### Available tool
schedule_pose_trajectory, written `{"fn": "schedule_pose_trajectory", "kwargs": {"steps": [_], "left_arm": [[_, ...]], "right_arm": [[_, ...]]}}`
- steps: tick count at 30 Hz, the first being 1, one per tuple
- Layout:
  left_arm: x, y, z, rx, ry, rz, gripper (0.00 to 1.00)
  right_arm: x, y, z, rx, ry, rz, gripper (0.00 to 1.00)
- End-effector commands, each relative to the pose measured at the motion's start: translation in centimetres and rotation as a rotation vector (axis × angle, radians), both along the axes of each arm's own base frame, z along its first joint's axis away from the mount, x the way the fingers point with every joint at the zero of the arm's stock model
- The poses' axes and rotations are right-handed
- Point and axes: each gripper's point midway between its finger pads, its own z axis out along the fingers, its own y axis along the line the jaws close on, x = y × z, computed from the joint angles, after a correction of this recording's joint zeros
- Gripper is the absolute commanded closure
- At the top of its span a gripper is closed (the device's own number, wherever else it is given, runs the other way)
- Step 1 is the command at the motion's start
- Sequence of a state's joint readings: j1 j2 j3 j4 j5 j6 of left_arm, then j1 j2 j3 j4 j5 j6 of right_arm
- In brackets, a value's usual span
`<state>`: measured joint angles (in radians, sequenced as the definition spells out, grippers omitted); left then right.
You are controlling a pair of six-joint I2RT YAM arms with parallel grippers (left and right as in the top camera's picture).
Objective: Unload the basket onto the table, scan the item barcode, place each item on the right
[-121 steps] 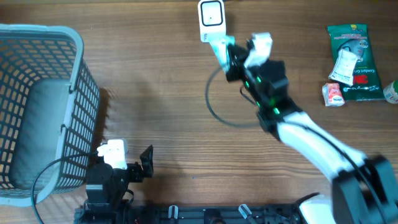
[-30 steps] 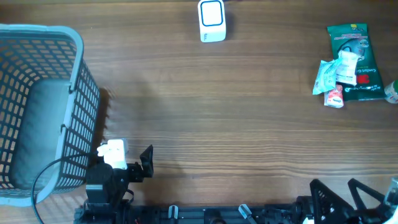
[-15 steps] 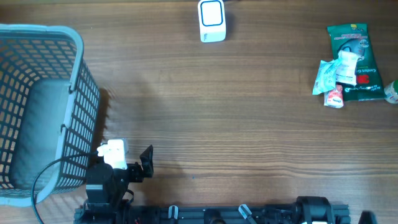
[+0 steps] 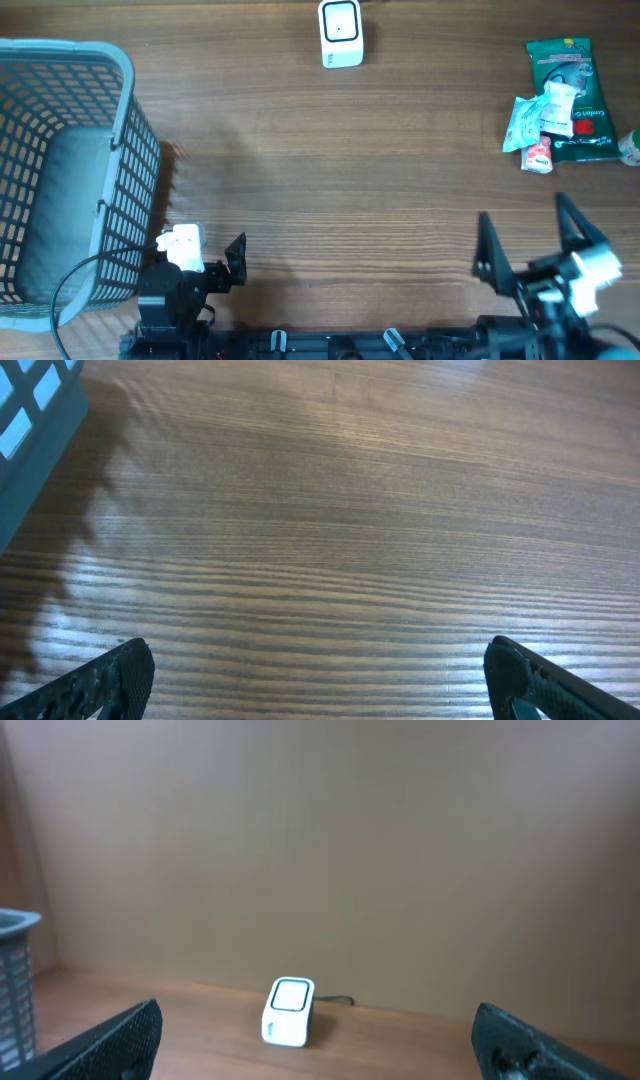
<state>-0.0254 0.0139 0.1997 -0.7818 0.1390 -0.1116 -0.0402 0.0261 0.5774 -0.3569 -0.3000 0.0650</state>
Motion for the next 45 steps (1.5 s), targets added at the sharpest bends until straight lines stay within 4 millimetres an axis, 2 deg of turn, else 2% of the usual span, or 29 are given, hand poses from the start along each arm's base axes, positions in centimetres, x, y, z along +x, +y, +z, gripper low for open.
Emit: {"fn": "schedule_pose_trajectory", "kwargs": {"steps": [1, 3, 6, 12, 16, 19, 21, 26, 28, 34, 45], "left_arm": [[0.0, 0.0, 0.0, -0.006, -0.004, 0.004, 0.00], [0.0, 0.0, 0.0, -0.006, -0.004, 0.004, 0.00], [0.0, 0.0, 0.0, -0.006, -0.004, 0.004, 0.00], [0.0, 0.0, 0.0, -0.006, -0.004, 0.004, 0.00], [0.0, 0.0, 0.0, -0.006, -0.004, 0.004, 0.00], [0.0, 0.0, 0.0, -0.006, -0.004, 0.004, 0.00], [0.0, 0.0, 0.0, -0.006, -0.004, 0.004, 0.00], [0.0, 0.0, 0.0, -0.006, -0.004, 0.004, 0.00], [0.0, 0.0, 0.0, -0.006, -0.004, 0.004, 0.00], [0.0, 0.0, 0.0, -0.006, -0.004, 0.004, 0.00], [0.0, 0.0, 0.0, -0.006, -0.004, 0.004, 0.00]], "right_arm": [[1.8, 0.6, -3.8, -0.017, 0.050, 0.040, 0.00], [3.3, 0.5, -6.4, -0.014, 0.079, 0.038, 0.00], [4.5, 0.5, -8.5, -0.014, 0.086, 0.038, 0.00], [6.2, 0.4, -12.2, -0.012, 0.073, 0.038, 0.00], [6.7, 0.4, -13.6, -0.014, 0.045, 0.038, 0.00], [7.0, 0.0, -14.8, -0.007, 0.093, 0.015, 0.00], [7.1, 0.0, -16.3, -0.001, 0.158, 0.016, 0.00], [7.2, -0.1, -16.5, 0.057, 0.183, 0.014, 0.00], [7.2, -0.1, -16.5, 0.141, 0.205, 0.023, 0.00], [7.7, -2.9, -16.8, 0.164, 0.208, -0.140, 0.01], [7.6, -2.3, -16.8, -0.125, 0.152, -0.132, 0.00]]}}
